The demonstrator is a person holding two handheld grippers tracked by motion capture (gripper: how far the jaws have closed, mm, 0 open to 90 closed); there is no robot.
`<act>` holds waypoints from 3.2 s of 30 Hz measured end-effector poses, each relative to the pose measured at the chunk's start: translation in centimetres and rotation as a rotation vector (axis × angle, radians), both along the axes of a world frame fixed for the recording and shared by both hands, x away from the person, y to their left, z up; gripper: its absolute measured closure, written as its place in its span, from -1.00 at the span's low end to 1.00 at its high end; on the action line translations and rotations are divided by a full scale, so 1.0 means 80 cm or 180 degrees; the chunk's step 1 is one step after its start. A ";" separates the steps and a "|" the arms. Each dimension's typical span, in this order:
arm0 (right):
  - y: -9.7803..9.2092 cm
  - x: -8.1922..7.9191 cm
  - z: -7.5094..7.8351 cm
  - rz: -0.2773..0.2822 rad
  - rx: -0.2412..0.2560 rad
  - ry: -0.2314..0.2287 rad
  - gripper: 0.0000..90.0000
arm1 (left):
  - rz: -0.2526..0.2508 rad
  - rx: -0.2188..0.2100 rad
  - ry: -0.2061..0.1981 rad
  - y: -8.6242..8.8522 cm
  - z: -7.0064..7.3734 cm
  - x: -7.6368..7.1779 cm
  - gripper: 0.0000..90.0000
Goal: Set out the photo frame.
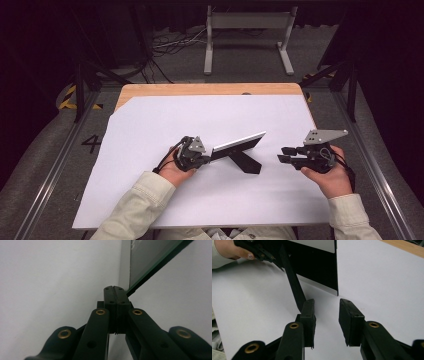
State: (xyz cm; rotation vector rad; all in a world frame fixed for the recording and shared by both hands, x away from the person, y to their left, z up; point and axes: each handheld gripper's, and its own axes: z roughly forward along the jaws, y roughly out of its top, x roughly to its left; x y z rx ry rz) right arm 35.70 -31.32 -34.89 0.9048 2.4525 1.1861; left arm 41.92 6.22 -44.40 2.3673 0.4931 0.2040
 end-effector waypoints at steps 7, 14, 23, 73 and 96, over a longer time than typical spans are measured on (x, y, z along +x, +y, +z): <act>-0.004 -0.001 0.003 -0.0015 0.0030 -0.0017 0.46 | -0.0255 0.0134 -0.0030 -0.012 0.004 -0.012 1.00; -0.006 -0.002 0.005 -0.0020 0.0050 -0.0018 0.46 | -0.0489 0.0185 0.0018 -0.020 0.006 -0.020 1.00; -0.009 -0.002 0.006 -0.0031 0.0072 -0.0009 0.45 | -0.0787 0.0247 0.0095 -0.032 0.009 -0.031 1.00; -0.046 -0.023 0.016 -0.0280 0.0196 0.0110 0.54 | -0.1566 0.0306 0.0172 -0.144 0.013 -0.073 1.00; -0.066 -0.029 0.024 -0.0520 0.0385 0.0207 0.47 | -0.1350 0.0109 0.0113 -0.194 0.008 -0.074 1.00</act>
